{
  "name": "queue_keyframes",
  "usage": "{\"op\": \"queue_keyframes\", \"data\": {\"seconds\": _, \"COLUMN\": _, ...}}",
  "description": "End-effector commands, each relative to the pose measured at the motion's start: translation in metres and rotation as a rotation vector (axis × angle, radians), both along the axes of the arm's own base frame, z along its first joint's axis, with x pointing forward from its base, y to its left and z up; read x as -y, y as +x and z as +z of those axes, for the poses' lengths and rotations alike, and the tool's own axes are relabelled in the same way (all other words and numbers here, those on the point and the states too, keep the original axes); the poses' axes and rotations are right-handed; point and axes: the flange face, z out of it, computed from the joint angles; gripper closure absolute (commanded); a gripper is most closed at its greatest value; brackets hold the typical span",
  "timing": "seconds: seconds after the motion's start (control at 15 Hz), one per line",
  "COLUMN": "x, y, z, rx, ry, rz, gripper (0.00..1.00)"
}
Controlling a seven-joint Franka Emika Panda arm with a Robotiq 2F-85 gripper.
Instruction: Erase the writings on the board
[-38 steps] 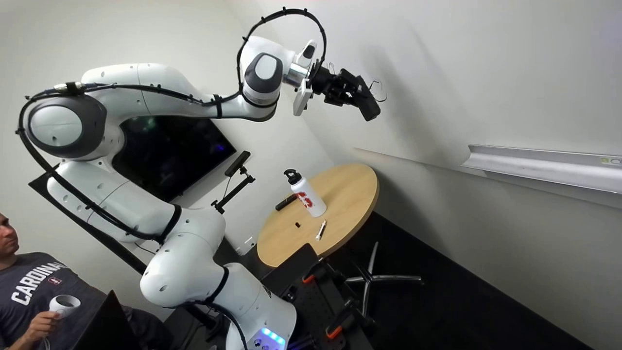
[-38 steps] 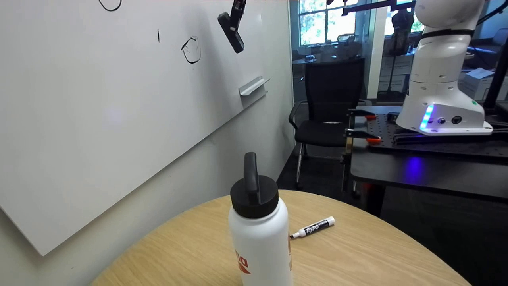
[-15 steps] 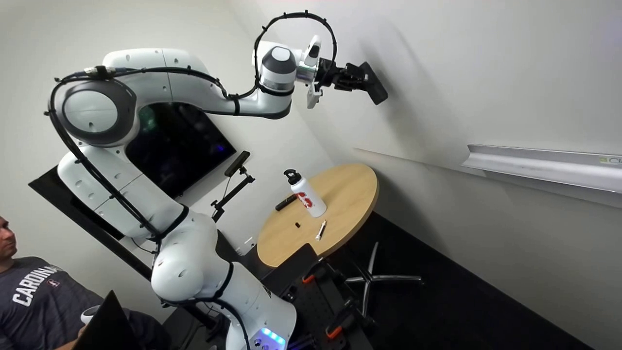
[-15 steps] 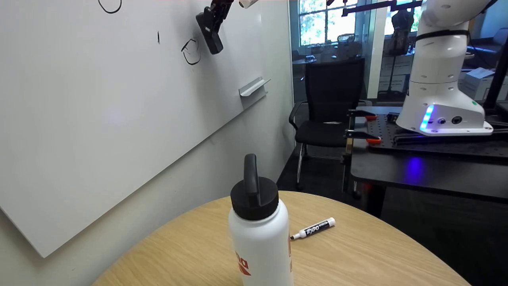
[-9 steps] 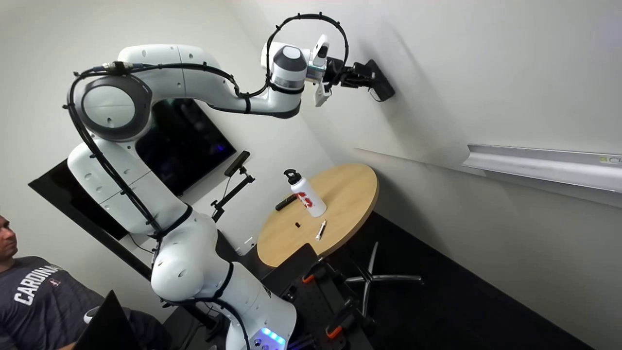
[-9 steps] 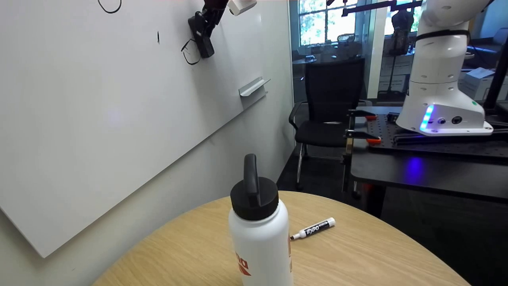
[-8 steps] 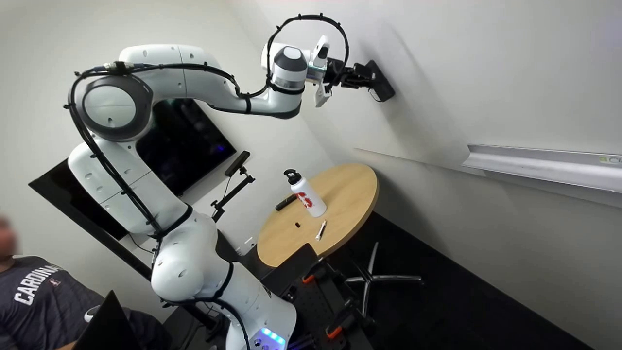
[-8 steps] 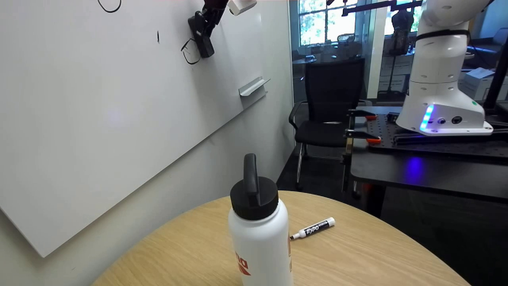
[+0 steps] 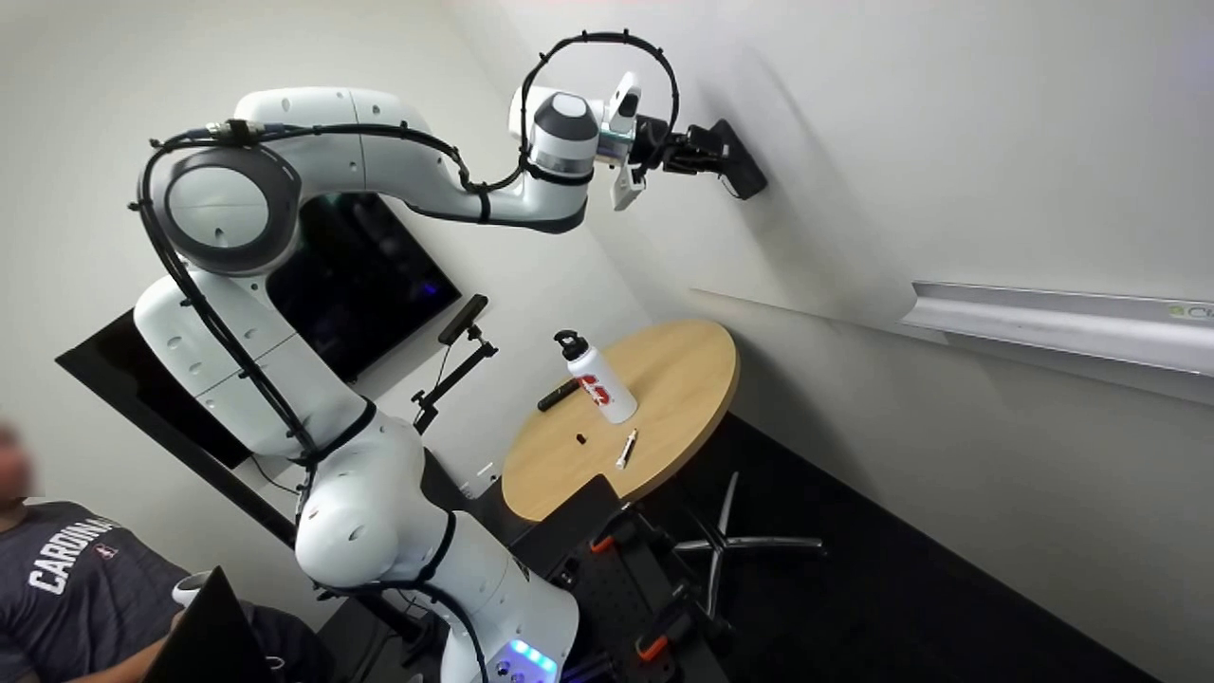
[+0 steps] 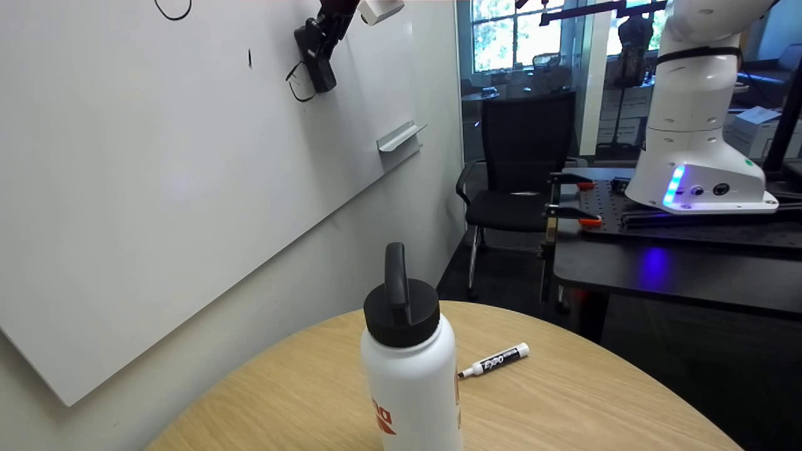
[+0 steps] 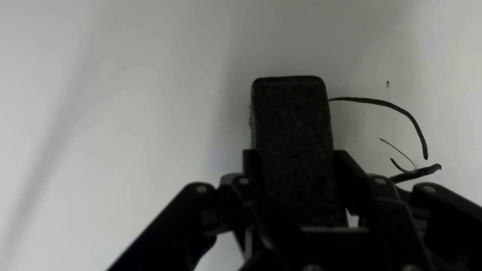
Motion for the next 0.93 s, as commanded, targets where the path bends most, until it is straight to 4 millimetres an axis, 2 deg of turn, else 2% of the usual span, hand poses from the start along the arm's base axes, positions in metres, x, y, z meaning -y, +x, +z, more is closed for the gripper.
{"op": "queue_keyframes", "data": {"seconds": 0.0, "x": -0.024, "y": 0.012, "z": 0.005, "rx": 0.022, "ry": 0.028, "rz": 0.052, "gripper": 0.72}}
{"op": "queue_keyframes", "data": {"seconds": 0.53, "x": -0.088, "y": 0.012, "z": -0.006, "rx": -0.014, "ry": 0.024, "rz": 0.168, "gripper": 0.72}}
{"op": "queue_keyframes", "data": {"seconds": 0.87, "x": -0.121, "y": 0.011, "z": -0.002, "rx": -0.018, "ry": 0.018, "rz": 0.237, "gripper": 0.72}}
